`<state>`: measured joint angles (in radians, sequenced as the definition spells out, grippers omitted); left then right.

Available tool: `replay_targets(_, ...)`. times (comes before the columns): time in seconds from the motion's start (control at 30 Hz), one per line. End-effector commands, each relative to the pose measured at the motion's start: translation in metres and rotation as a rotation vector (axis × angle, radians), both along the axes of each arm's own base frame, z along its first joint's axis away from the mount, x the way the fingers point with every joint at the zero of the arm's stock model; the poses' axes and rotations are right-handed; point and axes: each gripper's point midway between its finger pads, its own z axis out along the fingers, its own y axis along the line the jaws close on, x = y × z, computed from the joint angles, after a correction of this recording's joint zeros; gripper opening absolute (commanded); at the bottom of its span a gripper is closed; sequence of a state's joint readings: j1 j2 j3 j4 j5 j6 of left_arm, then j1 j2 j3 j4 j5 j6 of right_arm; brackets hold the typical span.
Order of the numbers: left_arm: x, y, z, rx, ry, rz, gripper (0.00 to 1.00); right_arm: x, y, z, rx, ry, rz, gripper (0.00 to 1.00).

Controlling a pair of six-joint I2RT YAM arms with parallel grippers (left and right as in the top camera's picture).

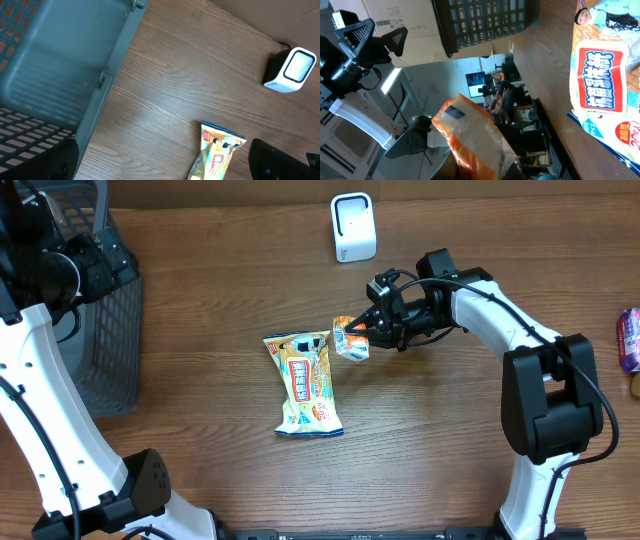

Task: Scan the item barcode
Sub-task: 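Lift the orange box to the white scanner with the right gripper, then carry the orange box to the right edge and release it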

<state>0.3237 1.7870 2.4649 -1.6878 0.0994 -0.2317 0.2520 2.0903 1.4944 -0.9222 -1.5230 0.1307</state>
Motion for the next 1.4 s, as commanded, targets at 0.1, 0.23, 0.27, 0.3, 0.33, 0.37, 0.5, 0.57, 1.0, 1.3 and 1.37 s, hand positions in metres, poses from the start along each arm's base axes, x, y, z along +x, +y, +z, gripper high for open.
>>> replay_targets(0.1, -0.005, 0.003, 0.004, 0.016, -0.008, 0.000, 1.00, 0.011, 0.003, 0.009, 0.033, -0.092, 0.000, 0.04)
replay_targets(0.23, -0.005, 0.003, 0.004, 0.016, -0.008, 0.000, 1.00, 0.065, -0.006, -0.057, -0.425, 0.023, -0.244, 0.04)
replay_targets(0.27, -0.005, 0.003, 0.004, 0.016, -0.008, 0.000, 1.00, 0.081, -0.012, -0.067, -0.506, 0.009, -0.326, 0.04)
replay_targets(0.3, -0.005, 0.003, 0.004, 0.016, -0.008, 0.000, 1.00, 0.096, -0.018, -0.073, -0.562, -0.012, -0.395, 0.04)
replay_targets(0.33, -0.005, 0.003, 0.004, 0.016, -0.008, 0.000, 1.00, 0.107, -0.023, -0.075, -0.600, -0.026, -0.451, 0.04)
replay_targets(0.37, -0.005, 0.003, 0.004, 0.016, -0.008, 0.000, 1.00, 0.121, -0.027, -0.073, -0.628, -0.046, -0.511, 0.04)
replay_targets(0.5, -0.005, 0.003, 0.004, 0.016, -0.008, 0.000, 1.00, 0.172, -0.035, -0.038, -0.635, -0.207, -0.688, 0.04)
replay_targets(0.57, -0.005, 0.003, 0.004, 0.016, -0.008, 0.000, 1.00, 0.201, -0.046, -0.015, -0.667, -0.292, -0.820, 0.04)
replay_targets(1.0, -0.005, 0.003, 0.004, 0.016, -0.008, 0.000, 1.00, 0.274, -0.102, 0.050, -0.915, -0.627, -1.274, 0.04)
replay_targets(1.3, -0.005, 0.003, 0.004, 0.016, -0.008, 0.000, 1.00, 0.283, -0.069, -0.027, -0.950, -0.574, -1.199, 0.04)
replay_targets(1.37, -0.005, 0.003, 0.004, 0.016, -0.008, 0.000, 1.00, 0.281, -0.059, -0.033, -0.952, -0.585, -1.181, 0.04)
